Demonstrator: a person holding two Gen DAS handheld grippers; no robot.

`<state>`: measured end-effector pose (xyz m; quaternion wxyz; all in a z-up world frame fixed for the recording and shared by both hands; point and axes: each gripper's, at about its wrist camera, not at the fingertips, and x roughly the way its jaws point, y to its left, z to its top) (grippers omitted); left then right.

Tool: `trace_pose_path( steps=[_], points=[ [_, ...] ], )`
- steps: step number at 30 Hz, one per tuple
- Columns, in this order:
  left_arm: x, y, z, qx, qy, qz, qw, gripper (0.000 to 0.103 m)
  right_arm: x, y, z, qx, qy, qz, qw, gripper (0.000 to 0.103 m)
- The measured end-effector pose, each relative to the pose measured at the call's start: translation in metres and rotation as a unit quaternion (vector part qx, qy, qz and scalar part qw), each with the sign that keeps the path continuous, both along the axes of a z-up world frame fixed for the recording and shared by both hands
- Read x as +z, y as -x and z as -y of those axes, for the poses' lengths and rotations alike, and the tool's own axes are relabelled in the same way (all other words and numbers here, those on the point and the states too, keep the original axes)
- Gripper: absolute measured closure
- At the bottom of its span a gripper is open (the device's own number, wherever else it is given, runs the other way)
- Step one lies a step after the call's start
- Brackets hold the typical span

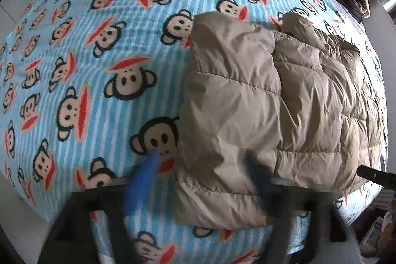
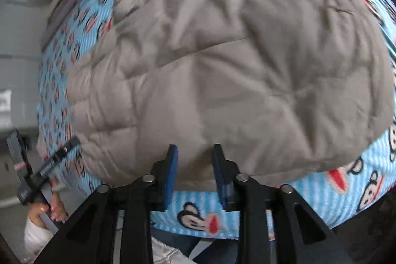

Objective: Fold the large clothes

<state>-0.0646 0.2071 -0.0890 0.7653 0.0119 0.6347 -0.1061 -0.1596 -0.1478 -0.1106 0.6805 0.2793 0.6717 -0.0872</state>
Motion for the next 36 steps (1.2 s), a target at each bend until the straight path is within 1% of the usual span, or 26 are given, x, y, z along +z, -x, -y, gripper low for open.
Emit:
trace_pose_path(
  steps=[2,8,10,11,14,15,16,17,19,20,24,26,27,30,31,33,35,36],
  points=[
    [0.003,0.001,0.0,-0.002,-0.002,0.013,0.9999,0.009,-0.001,0.001,-0.004,0.012,0.003,-0.008,1.0,0.066],
    [-0.003,-0.003,0.0,0.0,-0.005,0.002,1.0,0.009,-0.001,-0.006,-0.013,0.019,0.001,-0.015,1.0,0.065],
    [-0.005,-0.004,0.001,0.001,-0.008,0.002,1.0,0.009,0.0,-0.004,-0.015,0.019,0.001,-0.017,1.0,0.062],
    [-0.006,-0.005,0.002,0.0,-0.011,0.001,0.9999,0.0,-0.001,-0.005,-0.016,0.018,0.0,-0.017,1.0,0.061],
    [-0.008,-0.007,0.004,-0.011,-0.015,0.002,0.9998,0.0,-0.003,-0.004,-0.018,0.012,-0.001,-0.019,1.0,0.057],
    [-0.009,-0.008,0.004,-0.014,-0.015,0.001,0.9998,0.0,-0.003,-0.003,-0.019,0.009,0.0,-0.019,1.0,0.053],
    [-0.01,-0.009,0.004,-0.019,-0.014,-0.001,0.9997,0.0,-0.003,-0.002,-0.02,0.007,0.0,-0.018,1.0,0.047],
    [-0.011,-0.01,0.003,-0.023,-0.011,-0.006,0.9997,0.0,-0.003,-0.003,-0.022,0.006,0.0,-0.016,1.0,0.043],
    [-0.013,-0.013,0.001,-0.026,-0.007,-0.013,0.9996,0.0,-0.002,-0.002,-0.026,0.006,-0.002,-0.009,1.0,0.032],
    [-0.014,-0.014,-0.002,-0.024,-0.004,-0.016,0.9996,0.0,-0.002,-0.001,-0.029,0.006,-0.004,-0.005,1.0,0.03],
    [-0.02,-0.023,-0.019,-0.012,0.008,-0.022,0.9997,0.0,-0.002,0.006,-0.041,0.005,-0.029,0.01,1.0,0.029],
    [-0.025,-0.029,-0.028,-0.007,0.019,-0.033,0.9993,0.0,-0.005,0.011,-0.049,0.005,-0.044,0.013,0.999,0.029],
    [-0.028,-0.031,-0.031,-0.006,0.03,-0.041,0.9987,0.0,-0.007,0.012,-0.052,0.005,-0.05,0.012,0.999,0.029],
    [-0.036,-0.035,-0.04,-0.006,0.085,-0.071,0.9938,0.0,-0.018,0.016,-0.063,0.005,-0.081,0.006,0.997,0.029],
    [-0.039,-0.036,-0.04,-0.007,0.097,-0.078,0.9922,0.0,-0.022,0.017,-0.067,0.004,-0.091,0.004,0.996,0.029],
    [-0.045,-0.037,-0.038,-0.017,0.119,-0.091,0.9886,0.0,-0.035,0.019,-0.075,-0.001,-0.114,-0.001,0.993,0.029],
    [-0.049,-0.038,-0.034,-0.026,0.131,-0.097,0.9862,0.0,-0.047,0.021,-0.081,-0.012,-0.138,-0.004,0.99,0.029],
    [-0.051,-0.039,-0.032,-0.033,0.144,-0.1,0.984,0.0,-0.054,0.02,-0.084,-0.021,-0.152,-0.003,0.988,0.029]
  ],
)
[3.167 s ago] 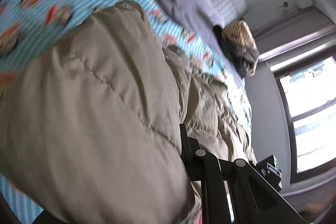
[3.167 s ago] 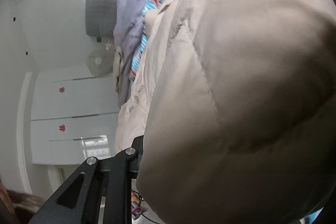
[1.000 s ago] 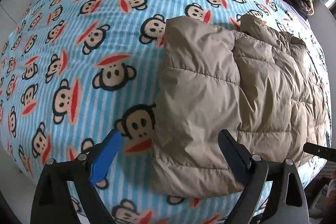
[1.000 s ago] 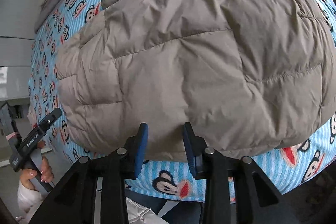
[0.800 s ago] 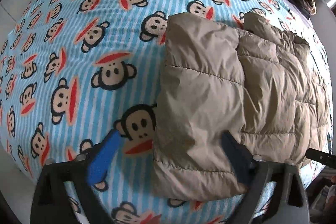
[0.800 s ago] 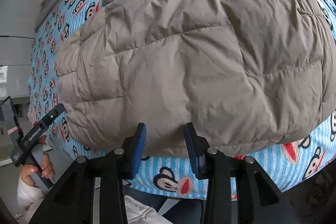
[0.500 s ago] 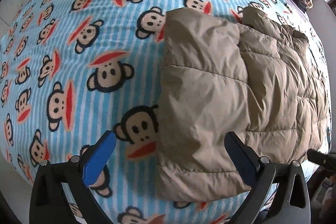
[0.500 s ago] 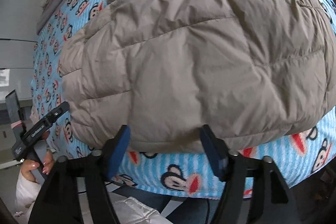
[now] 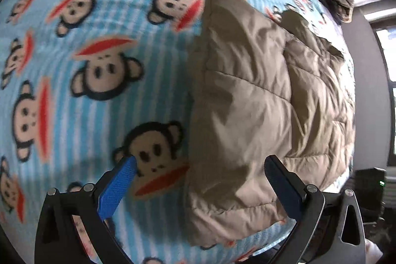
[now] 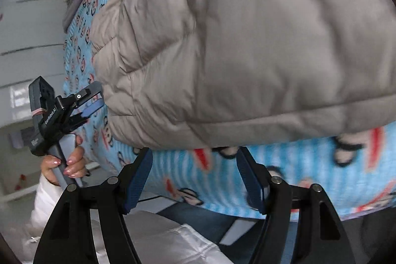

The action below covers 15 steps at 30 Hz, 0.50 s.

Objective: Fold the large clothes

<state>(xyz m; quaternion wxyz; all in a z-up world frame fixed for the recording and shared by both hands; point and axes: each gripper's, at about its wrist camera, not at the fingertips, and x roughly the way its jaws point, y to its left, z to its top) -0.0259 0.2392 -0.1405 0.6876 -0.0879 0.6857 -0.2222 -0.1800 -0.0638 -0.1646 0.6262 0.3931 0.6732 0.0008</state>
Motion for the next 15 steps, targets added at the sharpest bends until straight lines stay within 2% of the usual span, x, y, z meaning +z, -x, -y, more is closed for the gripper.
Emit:
trace_pose_path(
  steps=[3,8,11,13,15],
  points=[
    [-0.005,-0.006,0.006,-0.013,0.029,-0.01,0.9995,0.0,-0.019,-0.001,-0.006,-0.038,-0.045,0.005,0.998,0.029],
    [-0.019,-0.025,0.008,-0.036,0.08,-0.033,0.9956,0.0,-0.041,0.003,-0.008,-0.125,-0.099,0.013,0.987,0.029],
    [-0.036,-0.034,0.01,-0.045,0.12,-0.064,0.9897,0.0,-0.044,0.009,-0.006,-0.157,-0.114,0.017,0.981,0.03],
    [-0.045,-0.038,0.014,-0.052,0.156,-0.083,0.9829,0.0,-0.04,0.01,-0.004,-0.157,-0.114,0.027,0.981,0.037],
    [-0.051,-0.043,0.022,-0.063,0.185,-0.094,0.9762,0.0,-0.035,0.009,-0.002,-0.152,-0.116,0.035,0.981,0.038]
  ],
)
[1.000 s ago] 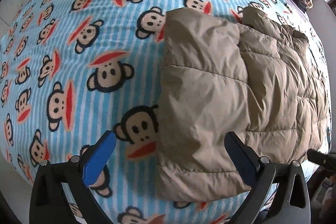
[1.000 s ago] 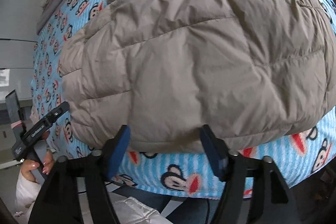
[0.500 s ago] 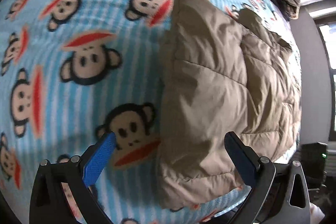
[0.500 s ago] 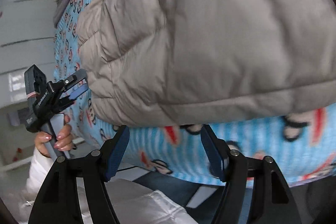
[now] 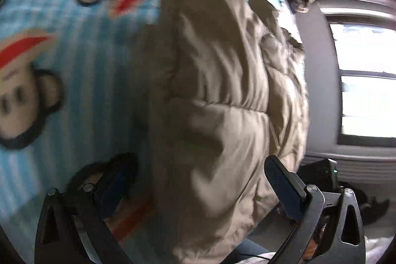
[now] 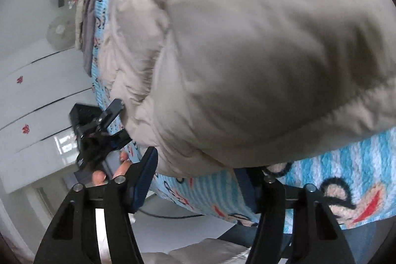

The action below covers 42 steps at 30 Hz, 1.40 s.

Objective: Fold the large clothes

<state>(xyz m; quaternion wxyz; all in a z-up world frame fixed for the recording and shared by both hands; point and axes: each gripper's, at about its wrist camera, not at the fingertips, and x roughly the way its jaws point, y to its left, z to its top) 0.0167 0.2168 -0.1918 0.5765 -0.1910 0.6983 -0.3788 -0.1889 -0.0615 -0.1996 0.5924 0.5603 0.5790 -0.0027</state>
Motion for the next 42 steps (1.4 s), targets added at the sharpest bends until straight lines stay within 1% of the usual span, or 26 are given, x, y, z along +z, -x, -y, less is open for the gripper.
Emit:
trace_pose_path(
  steps=[2,4,6,7,9,10,11,13,14,15,16,17,18,19,20,21,22,27,28,31,34,36,39,40,41,42],
  points=[
    [-0.005,-0.003,0.013,-0.012,0.021,-0.008,0.9997,0.0,0.002,-0.001,0.0,0.003,-0.001,0.002,1.0,0.038],
    [-0.01,-0.003,0.029,-0.029,0.028,-0.014,0.9991,0.0,0.001,-0.001,0.0,0.009,0.002,-0.001,1.0,0.038],
    [-0.012,-0.001,0.04,-0.047,0.023,-0.012,0.9986,0.0,-0.003,-0.001,-0.003,0.015,0.002,-0.007,1.0,0.038],
    [-0.012,0.001,0.047,-0.058,0.01,-0.006,0.9982,0.001,-0.004,-0.002,-0.002,0.018,0.003,-0.011,1.0,0.038],
    [-0.009,0.001,0.056,-0.07,-0.002,0.008,0.9975,0.033,-0.002,-0.003,-0.002,0.036,0.007,-0.022,0.999,0.038],
    [-0.009,0.001,0.057,-0.075,0.014,0.0,0.9971,0.059,0.005,-0.005,-0.004,0.056,0.01,-0.022,0.998,0.038],
    [-0.009,0.0,0.056,-0.068,0.03,-0.012,0.9972,0.064,0.011,-0.006,-0.003,0.075,0.015,-0.022,0.997,0.038],
    [-0.006,0.001,0.055,-0.066,0.034,-0.005,0.9972,0.068,0.037,-0.009,-0.003,0.123,0.043,-0.005,0.991,0.038],
    [-0.004,0.002,0.056,-0.063,0.032,-0.001,0.9975,0.069,0.052,-0.01,0.0,0.139,0.072,0.009,0.988,0.038],
    [-0.002,0.003,0.054,-0.06,0.032,-0.001,0.9977,0.071,0.071,-0.012,0.005,0.152,0.122,0.026,0.98,0.039],
    [0.001,0.004,0.053,-0.056,0.033,-0.001,0.9979,0.072,0.086,-0.015,0.012,0.16,0.179,0.041,0.97,0.053],
    [0.006,0.005,0.052,-0.053,0.032,0.001,0.9981,0.074,0.104,-0.018,0.02,0.167,0.255,0.054,0.951,0.065],
    [0.011,0.006,0.05,-0.051,0.032,0.003,0.9982,0.075,0.111,-0.023,0.025,0.169,0.301,0.053,0.937,0.086],
    [0.018,0.008,0.05,-0.049,0.032,0.007,0.9983,0.075,0.115,-0.027,0.033,0.171,0.344,0.049,0.922,0.09],
    [0.025,0.009,0.05,-0.046,0.032,0.011,0.9983,0.078,0.116,-0.032,0.041,0.172,0.375,0.049,0.91,0.09],
    [0.032,0.011,0.05,-0.045,0.033,0.013,0.9984,0.078,0.113,-0.037,0.051,0.172,0.396,0.053,0.9,0.09],
    [0.041,0.012,0.051,-0.042,0.032,0.016,0.9985,0.078,0.107,-0.042,0.059,0.172,0.403,0.055,0.897,0.09],
    [0.098,0.024,0.071,-0.032,0.042,0.034,0.998,0.078,0.058,-0.074,0.089,0.175,0.37,0.059,0.911,0.091],
    [0.117,0.029,0.083,-0.036,0.043,0.046,0.9974,0.078,0.051,-0.078,0.092,0.173,0.358,0.06,0.915,0.091],
    [0.157,0.04,0.118,-0.051,0.032,0.068,0.9959,0.078,0.037,-0.082,0.108,0.154,0.31,0.067,0.936,0.091],
    [0.193,0.055,0.169,-0.08,0.003,0.101,0.9917,0.078,0.027,-0.078,0.125,0.128,0.254,0.074,0.956,0.092],
    [0.209,0.067,0.206,-0.101,-0.022,0.12,0.9875,0.078,0.019,-0.074,0.135,0.111,0.217,0.077,0.967,0.094],
    [0.225,0.087,0.263,-0.136,-0.076,0.148,0.9766,0.078,0.007,-0.069,0.149,0.089,0.17,0.08,0.978,0.097],
    [0.227,0.092,0.275,-0.142,-0.088,0.157,0.9734,0.078,0.004,-0.068,0.152,0.083,0.158,0.081,0.981,0.099],
    [0.228,0.098,0.288,-0.15,-0.105,0.168,0.9686,0.074,0.0,-0.066,0.157,0.076,0.141,0.082,0.984,0.099],
    [0.229,0.107,0.29,-0.155,-0.114,0.174,0.9658,0.072,-0.004,-0.065,0.161,0.071,0.127,0.081,0.986,0.099]
  ],
)
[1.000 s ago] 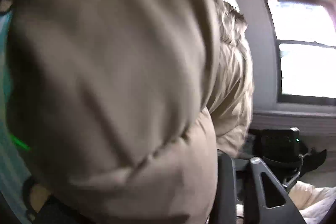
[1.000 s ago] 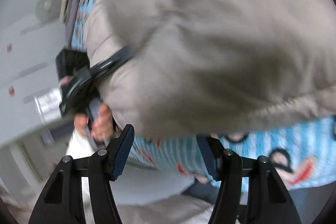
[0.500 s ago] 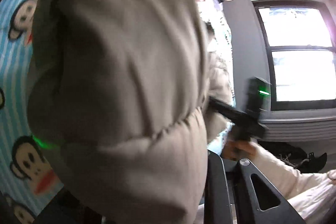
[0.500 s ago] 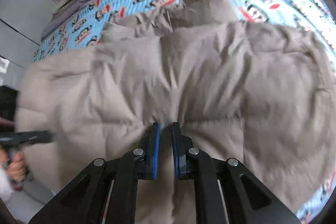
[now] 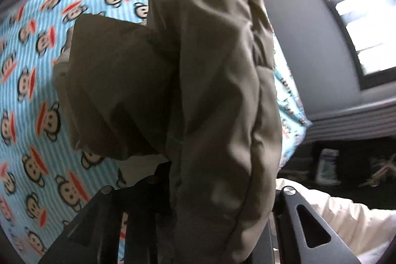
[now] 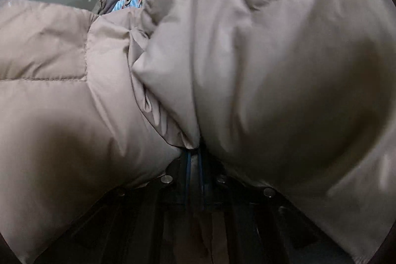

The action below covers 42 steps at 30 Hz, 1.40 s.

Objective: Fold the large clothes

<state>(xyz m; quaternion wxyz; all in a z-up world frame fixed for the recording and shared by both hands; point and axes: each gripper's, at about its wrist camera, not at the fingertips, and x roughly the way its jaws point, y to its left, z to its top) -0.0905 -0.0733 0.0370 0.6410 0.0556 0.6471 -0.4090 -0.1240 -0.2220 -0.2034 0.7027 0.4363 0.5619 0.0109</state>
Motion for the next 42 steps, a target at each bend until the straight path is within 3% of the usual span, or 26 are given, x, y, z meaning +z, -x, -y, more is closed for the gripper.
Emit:
trace_pose_path(
  steps=[5,7,9,10,11,13,14,15,16,18,20,23,24,27,31,33,35,37,40,42],
  points=[
    [0.0,0.02,0.045,-0.003,-0.054,0.035,0.9979,0.071,-0.013,-0.004,0.016,0.005,-0.074,-0.026,0.997,0.1],
    [-0.001,0.024,0.052,-0.001,-0.068,0.036,0.997,0.071,-0.003,-0.001,0.026,0.01,-0.079,-0.032,0.996,0.099],
    [-0.005,0.028,0.063,0.003,-0.083,0.037,0.9959,0.071,0.02,0.013,0.045,0.003,-0.079,-0.005,0.997,0.099],
    [-0.009,0.031,0.07,0.003,-0.09,0.037,0.9953,0.067,0.032,0.023,0.056,-0.002,-0.072,0.008,0.997,0.098],
    [-0.016,0.023,0.096,0.003,-0.088,0.033,0.9956,0.048,0.043,0.033,0.068,-0.01,-0.061,0.018,0.998,0.098],
    [-0.029,0.03,0.117,-0.005,-0.072,0.015,0.9973,0.029,0.063,0.063,0.097,-0.037,-0.039,0.032,0.998,0.096],
    [-0.037,0.034,0.132,-0.018,-0.07,0.014,0.9973,0.029,0.071,0.078,0.109,-0.052,-0.031,0.035,0.998,0.094],
    [-0.043,0.039,0.143,-0.034,-0.066,0.015,0.9971,0.029,0.077,0.096,0.122,-0.07,-0.026,0.038,0.996,0.085],
    [-0.052,0.042,0.155,-0.048,-0.056,0.013,0.9972,0.029,0.082,0.113,0.132,-0.086,-0.021,0.037,0.995,0.067],
    [-0.072,0.045,0.172,-0.054,-0.043,-0.004,0.9976,0.027,0.091,0.151,0.149,-0.118,-0.009,0.034,0.992,0.042],
    [-0.091,0.043,0.187,-0.055,-0.026,-0.032,0.9976,0.007,0.098,0.175,0.151,-0.132,-0.002,0.031,0.991,0.042],
    [-0.108,0.04,0.202,-0.052,-0.017,-0.04,0.9977,0.006,0.112,0.22,0.153,-0.136,0.04,0.015,0.99,0.038],
    [-0.109,0.039,0.207,-0.053,-0.016,-0.039,0.9977,0.006,0.117,0.235,0.153,-0.134,0.047,0.018,0.99,0.032],
    [-0.11,0.036,0.216,-0.049,-0.017,-0.039,0.9979,0.006,0.131,0.265,0.15,-0.131,0.024,0.055,0.99,0.023],
    [-0.101,0.039,0.223,-0.04,-0.029,-0.034,0.9982,0.006,0.15,0.257,0.127,-0.086,-0.017,0.11,0.99,0.022],
    [-0.09,0.044,0.227,-0.041,-0.038,-0.02,0.9982,0.006,0.149,0.235,0.116,-0.066,-0.015,0.114,0.991,0.022],
    [-0.089,0.045,0.218,-0.039,-0.031,0.021,0.9985,0.007,0.143,0.214,0.11,-0.062,0.013,0.094,0.994,0.024],
    [-0.055,0.044,0.206,-0.025,-0.015,0.108,0.9938,0.007,0.137,0.204,0.11,-0.063,0.074,0.057,0.994,0.086],
    [-0.022,0.026,0.174,0.017,-0.023,0.224,0.9742,0.007,0.124,0.208,0.119,-0.082,0.121,0.019,0.989,0.086],
    [-0.027,0.007,0.155,0.044,-0.057,0.262,0.9625,0.007,0.115,0.218,0.127,-0.09,0.124,-0.002,0.988,0.086]
  ],
)
